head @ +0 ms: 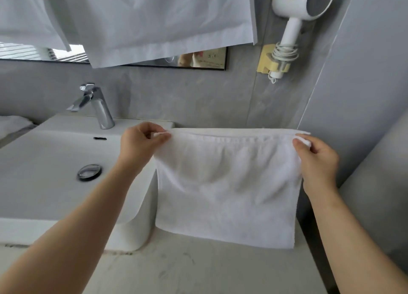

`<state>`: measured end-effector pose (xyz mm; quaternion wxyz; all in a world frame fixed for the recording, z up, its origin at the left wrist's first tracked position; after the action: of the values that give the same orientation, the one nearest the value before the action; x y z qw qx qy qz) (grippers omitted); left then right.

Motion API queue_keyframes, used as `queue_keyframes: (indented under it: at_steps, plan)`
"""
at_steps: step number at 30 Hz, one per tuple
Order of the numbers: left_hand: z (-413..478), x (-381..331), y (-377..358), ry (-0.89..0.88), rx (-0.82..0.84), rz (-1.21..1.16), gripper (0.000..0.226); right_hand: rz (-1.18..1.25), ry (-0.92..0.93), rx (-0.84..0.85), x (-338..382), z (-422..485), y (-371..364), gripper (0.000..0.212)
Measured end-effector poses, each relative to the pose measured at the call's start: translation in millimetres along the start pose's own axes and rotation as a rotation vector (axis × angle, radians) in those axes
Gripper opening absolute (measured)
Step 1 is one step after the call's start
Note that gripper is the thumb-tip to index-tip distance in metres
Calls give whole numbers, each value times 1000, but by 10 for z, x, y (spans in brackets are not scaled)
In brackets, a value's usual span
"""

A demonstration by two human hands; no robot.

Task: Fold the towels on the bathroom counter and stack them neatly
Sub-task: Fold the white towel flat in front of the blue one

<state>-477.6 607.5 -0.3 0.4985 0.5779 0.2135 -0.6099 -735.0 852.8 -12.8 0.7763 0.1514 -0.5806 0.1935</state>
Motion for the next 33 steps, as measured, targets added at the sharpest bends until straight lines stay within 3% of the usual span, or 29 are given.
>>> queue_keyframes:
  at_steps: [2, 6, 12, 19, 25, 29, 33]
  plan:
    - [0, -64, 90, -40, -50, -79, 21, 3, 30, -14, 48, -26, 19, 13]
    - [23, -182, 166, -79, 69, -77, 22, 49, 59, -33, 128, -71, 54, 20]
    - [10, -356, 253, -32, 121, -360, 19, 107, 145, -60, 354, -23, 123, 24]
    - [41, -331, 148, 99, 197, -405, 21, 17, 26, -23, 371, 120, 235, 21]
    - [89, 223, -217, 349, 369, 55, 14, -293, -253, 92, -199, 218, 233, 31]
    - [61, 560, -482, 343, 442, 394, 13, -442, -395, 126, -629, 129, 192, 27]
    - [93, 683, -625, 301, 491, 722, 23, -563, -391, 155, -876, 109, 156, 21]
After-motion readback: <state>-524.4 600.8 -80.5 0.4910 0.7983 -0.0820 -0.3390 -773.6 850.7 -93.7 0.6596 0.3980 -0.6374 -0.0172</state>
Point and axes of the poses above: each hand's wrist, its own z-axis towards the middle knuckle, its own y-axis out of the back of the hand, x = y × z, the point moved 4 cm from there along z, towards the middle knuckle, and after that the axes turned 11 degrees about x, right-handed, at the moved point
